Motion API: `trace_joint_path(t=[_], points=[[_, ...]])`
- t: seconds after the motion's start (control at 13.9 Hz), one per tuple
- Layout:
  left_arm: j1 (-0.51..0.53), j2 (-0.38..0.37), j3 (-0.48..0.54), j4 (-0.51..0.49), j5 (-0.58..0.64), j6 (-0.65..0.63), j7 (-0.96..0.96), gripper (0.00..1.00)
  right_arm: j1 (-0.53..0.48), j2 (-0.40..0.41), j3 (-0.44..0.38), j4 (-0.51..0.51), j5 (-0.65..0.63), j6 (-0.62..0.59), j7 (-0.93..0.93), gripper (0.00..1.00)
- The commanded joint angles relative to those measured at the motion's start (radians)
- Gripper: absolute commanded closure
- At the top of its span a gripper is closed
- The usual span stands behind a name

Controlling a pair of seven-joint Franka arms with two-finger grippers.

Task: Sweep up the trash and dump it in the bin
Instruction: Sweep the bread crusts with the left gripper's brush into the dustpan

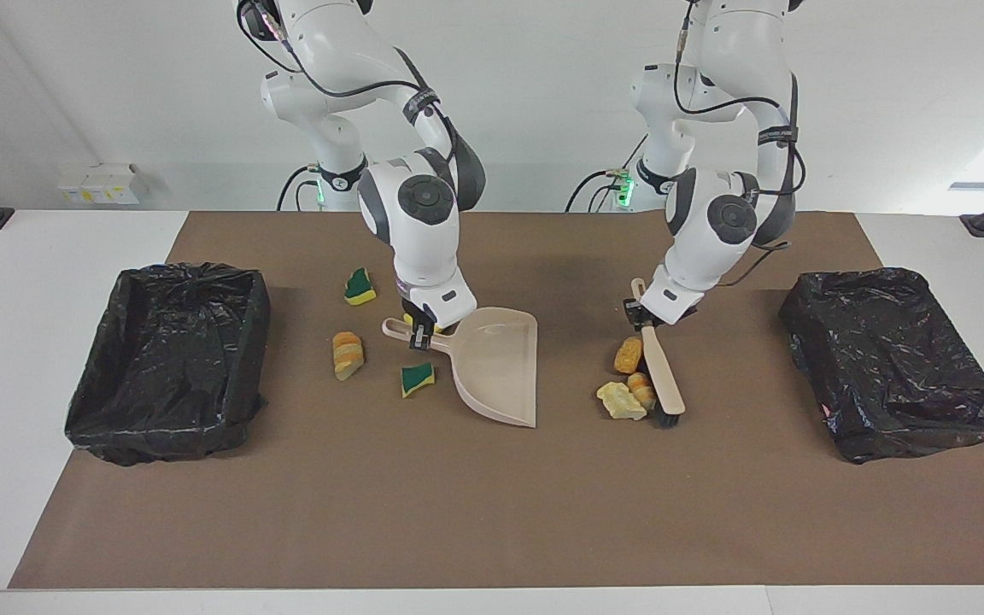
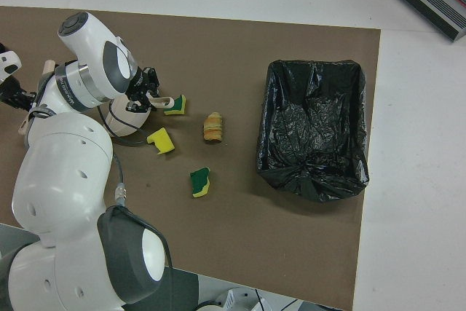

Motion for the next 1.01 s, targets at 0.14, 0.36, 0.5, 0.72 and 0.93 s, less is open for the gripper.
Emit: trace_joint_path(t=[0.14,0.36,0.5,0.72,0.93], points=[[-0.179,0.002,0.011,0.02,-0.043,0.023,-0.009,1.0,-0.015,0.001,0.005,-0.018,-0.009,0.043,-0.017,1.0],[-0.246,0.002,0.009,0.043,-0.161,0.025,-0.122,1.0,-0.014,0.0,0.005,-0.018,-0.009,0.043,-0.017,1.0],[-0.25,-0.01,0.007,0.069,-0.17,0.019,-0.237,1.0,-0.014,0.0,0.005,-0.018,-0.009,0.046,-0.013,1.0],[-0.187,-0.071,0.017,0.101,-0.21,-0.065,-0.293,1.0,-0.014,0.0,0.005,-0.018,-0.009,0.046,-0.013,1.0],[-0.09,-0.112,0.02,0.099,-0.212,-0.213,-0.295,1.0,-0.014,0.0,0.005,-0.021,-0.009,0.046,-0.013,1.0]])
